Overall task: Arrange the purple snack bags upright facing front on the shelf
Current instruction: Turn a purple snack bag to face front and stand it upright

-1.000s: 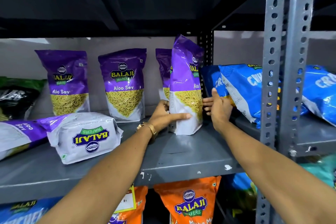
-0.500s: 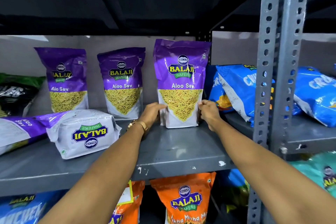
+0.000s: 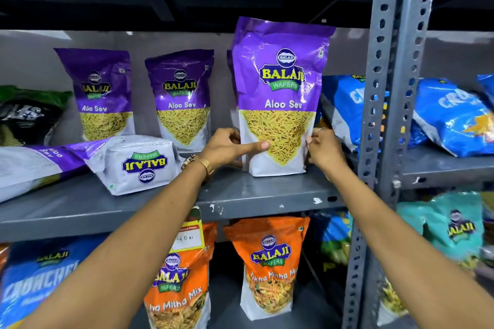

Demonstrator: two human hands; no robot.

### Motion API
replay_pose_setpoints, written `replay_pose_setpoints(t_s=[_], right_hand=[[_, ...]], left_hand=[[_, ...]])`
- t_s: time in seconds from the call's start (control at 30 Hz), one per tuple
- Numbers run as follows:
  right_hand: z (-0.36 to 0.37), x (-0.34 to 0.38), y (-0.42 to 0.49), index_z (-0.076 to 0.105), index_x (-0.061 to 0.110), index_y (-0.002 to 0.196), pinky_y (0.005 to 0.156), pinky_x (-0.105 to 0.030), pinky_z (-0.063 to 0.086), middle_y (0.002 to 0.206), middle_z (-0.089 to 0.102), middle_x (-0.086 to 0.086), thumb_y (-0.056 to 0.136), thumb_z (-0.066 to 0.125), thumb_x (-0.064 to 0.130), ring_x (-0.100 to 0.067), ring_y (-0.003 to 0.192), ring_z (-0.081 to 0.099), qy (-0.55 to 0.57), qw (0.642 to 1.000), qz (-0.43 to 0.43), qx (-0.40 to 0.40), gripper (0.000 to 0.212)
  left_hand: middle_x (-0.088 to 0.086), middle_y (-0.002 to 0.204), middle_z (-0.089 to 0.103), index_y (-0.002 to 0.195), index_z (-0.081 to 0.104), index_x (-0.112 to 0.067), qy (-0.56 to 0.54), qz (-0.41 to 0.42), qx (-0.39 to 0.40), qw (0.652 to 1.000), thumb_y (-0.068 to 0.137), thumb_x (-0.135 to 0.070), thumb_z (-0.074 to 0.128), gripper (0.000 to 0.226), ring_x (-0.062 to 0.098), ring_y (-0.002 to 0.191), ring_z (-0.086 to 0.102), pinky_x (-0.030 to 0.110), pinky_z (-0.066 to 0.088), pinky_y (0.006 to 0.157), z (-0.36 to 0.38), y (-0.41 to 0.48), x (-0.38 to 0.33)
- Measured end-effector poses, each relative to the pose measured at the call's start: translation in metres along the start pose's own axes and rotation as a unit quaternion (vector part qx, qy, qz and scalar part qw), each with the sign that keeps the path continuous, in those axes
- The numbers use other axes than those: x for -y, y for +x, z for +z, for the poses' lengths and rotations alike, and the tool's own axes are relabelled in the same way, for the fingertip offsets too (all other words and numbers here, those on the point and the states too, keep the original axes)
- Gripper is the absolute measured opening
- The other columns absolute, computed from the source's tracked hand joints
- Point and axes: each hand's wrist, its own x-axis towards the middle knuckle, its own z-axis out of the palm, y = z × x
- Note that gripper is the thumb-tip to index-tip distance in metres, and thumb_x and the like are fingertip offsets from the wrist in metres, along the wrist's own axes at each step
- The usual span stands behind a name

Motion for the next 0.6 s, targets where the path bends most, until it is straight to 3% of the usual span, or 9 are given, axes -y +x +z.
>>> replay_pose_setpoints(t_s=[0.13,0.27,0.33,0.43,0.53,0.6], right_hand=[[-0.001,-0.003,-0.006,0.053,-0.013,0.076,0.059,-0.030,0.032,0.064,0.046,-0.015,0.080,0.035,-0.008,-0.021,0.065,0.042,0.040,0.999,-0.005,0.008,0.019],[0.001,-0.006,0.000,0.054,-0.017,0.088,0.067,-0.040,0.049,0.077,0.056,-0.034,0.083,0.033,-0.007,-0.032,0.070,0.052,0.056,0.998,0.017,0.012,0.024],[0.002,-0.007,0.001,0.055,-0.015,0.091,0.069,-0.045,0.052,0.081,0.060,-0.032,0.083,0.032,-0.005,-0.030,0.072,0.054,0.053,0.998,0.032,0.010,0.026],[0.001,-0.006,-0.003,0.057,-0.014,0.097,0.067,-0.034,0.042,0.093,0.064,-0.038,0.085,0.033,-0.005,-0.023,0.075,0.051,0.057,0.997,0.043,0.012,0.028],[-0.007,0.008,-0.019,0.059,-0.003,0.112,0.078,-0.030,0.042,0.113,0.067,-0.028,0.090,0.038,-0.002,-0.031,0.100,0.061,0.022,1.000,0.006,-0.001,0.031],[-0.015,0.023,-0.033,0.052,0.005,0.128,0.086,-0.034,0.043,0.129,0.060,-0.020,0.092,0.041,0.004,-0.038,0.117,0.055,-0.076,0.993,-0.077,-0.045,0.038]], left_hand=[[0.008,0.079,0.045,0.084,0.049,-0.014,-0.012,0.009,0.017,1.000,0.042,-0.063,0.084,0.073,0.018,0.075,0.053,0.042,0.058,0.066,0.001,-0.006,-0.003],[0.008,0.081,0.048,0.088,0.052,-0.015,-0.027,0.000,0.017,1.000,0.045,-0.061,0.084,0.071,0.016,0.078,0.054,0.042,0.060,0.068,0.004,-0.009,-0.004],[0.006,0.076,0.042,0.080,0.047,-0.015,-0.020,0.006,0.007,1.000,0.047,-0.059,0.084,0.067,0.016,0.073,0.051,0.037,0.061,0.063,0.006,-0.010,-0.004],[0.008,0.077,0.047,0.084,0.053,-0.006,-0.017,0.002,0.003,1.000,0.046,-0.060,0.084,0.072,0.020,0.074,0.058,0.042,0.063,0.064,0.007,-0.010,-0.006],[0.006,0.086,0.054,0.098,0.056,-0.007,0.021,-0.019,0.028,0.999,0.053,-0.067,0.076,0.077,0.021,0.081,0.062,0.043,0.061,0.074,0.001,-0.017,-0.015],[0.000,0.095,0.052,0.119,0.049,-0.015,0.088,-0.034,0.050,0.994,0.062,-0.071,0.068,0.082,0.014,0.079,0.056,0.036,0.054,0.076,-0.009,-0.023,-0.023]])
